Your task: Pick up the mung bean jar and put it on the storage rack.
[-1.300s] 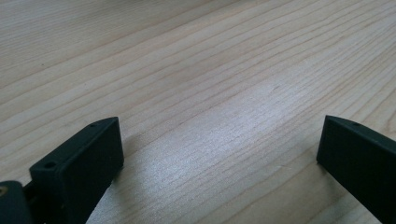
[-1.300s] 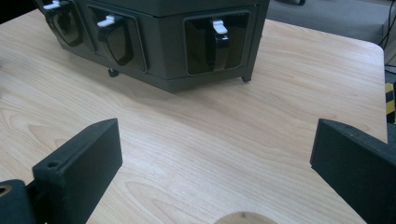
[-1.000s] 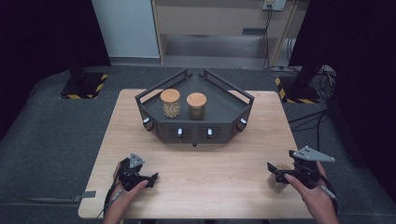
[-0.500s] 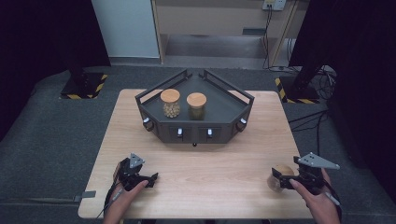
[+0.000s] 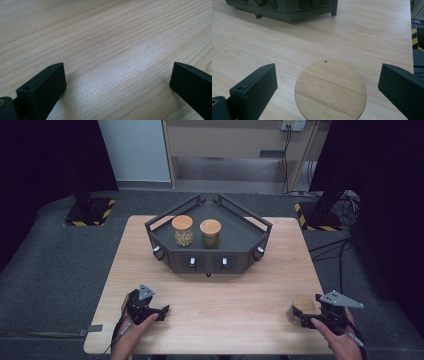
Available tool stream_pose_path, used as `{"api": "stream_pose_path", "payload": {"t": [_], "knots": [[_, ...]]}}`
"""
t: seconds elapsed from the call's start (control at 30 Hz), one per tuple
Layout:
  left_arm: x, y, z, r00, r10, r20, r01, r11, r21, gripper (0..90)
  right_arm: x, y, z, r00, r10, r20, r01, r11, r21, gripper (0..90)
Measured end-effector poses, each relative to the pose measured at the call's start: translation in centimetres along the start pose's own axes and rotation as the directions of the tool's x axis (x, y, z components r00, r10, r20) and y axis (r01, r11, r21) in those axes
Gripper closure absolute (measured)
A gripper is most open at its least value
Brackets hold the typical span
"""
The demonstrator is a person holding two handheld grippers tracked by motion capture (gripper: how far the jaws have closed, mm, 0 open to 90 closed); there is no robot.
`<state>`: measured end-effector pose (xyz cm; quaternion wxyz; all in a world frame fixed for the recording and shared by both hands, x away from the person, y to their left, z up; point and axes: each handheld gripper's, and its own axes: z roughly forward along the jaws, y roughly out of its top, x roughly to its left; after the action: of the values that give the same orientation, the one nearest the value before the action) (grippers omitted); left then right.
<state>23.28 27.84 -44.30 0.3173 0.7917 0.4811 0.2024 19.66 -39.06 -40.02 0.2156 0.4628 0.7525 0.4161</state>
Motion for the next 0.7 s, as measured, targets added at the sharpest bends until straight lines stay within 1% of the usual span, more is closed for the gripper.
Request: {"api": "stream_pose_path", "payload": {"t": [0.13, 0.23, 0.7], "knots": [[0.0, 0.0, 0.0, 1.0000, 0.000, 0.000, 0.000, 1.0000, 0.000, 0.0, -0.1, -0.4, 0.0, 1.0000, 0.004, 0.003, -0.004, 1.000, 0.007, 2.3], [0.0, 0.0, 0.0, 1.0000, 0.000, 0.000, 0.000, 1.0000, 0.000, 0.0, -0.2, -0.6, 0.1, 0.9999, 0.016, 0.006, -0.016, 1.000, 0.010, 2.3], [0.0, 0.0, 0.0, 1.0000, 0.000, 0.002, 0.000, 1.0000, 0.000, 0.0, -0.1, -1.5, 0.3, 0.9998, 0.018, 0.009, -0.018, 1.000, 0.021, 2.4]]}}
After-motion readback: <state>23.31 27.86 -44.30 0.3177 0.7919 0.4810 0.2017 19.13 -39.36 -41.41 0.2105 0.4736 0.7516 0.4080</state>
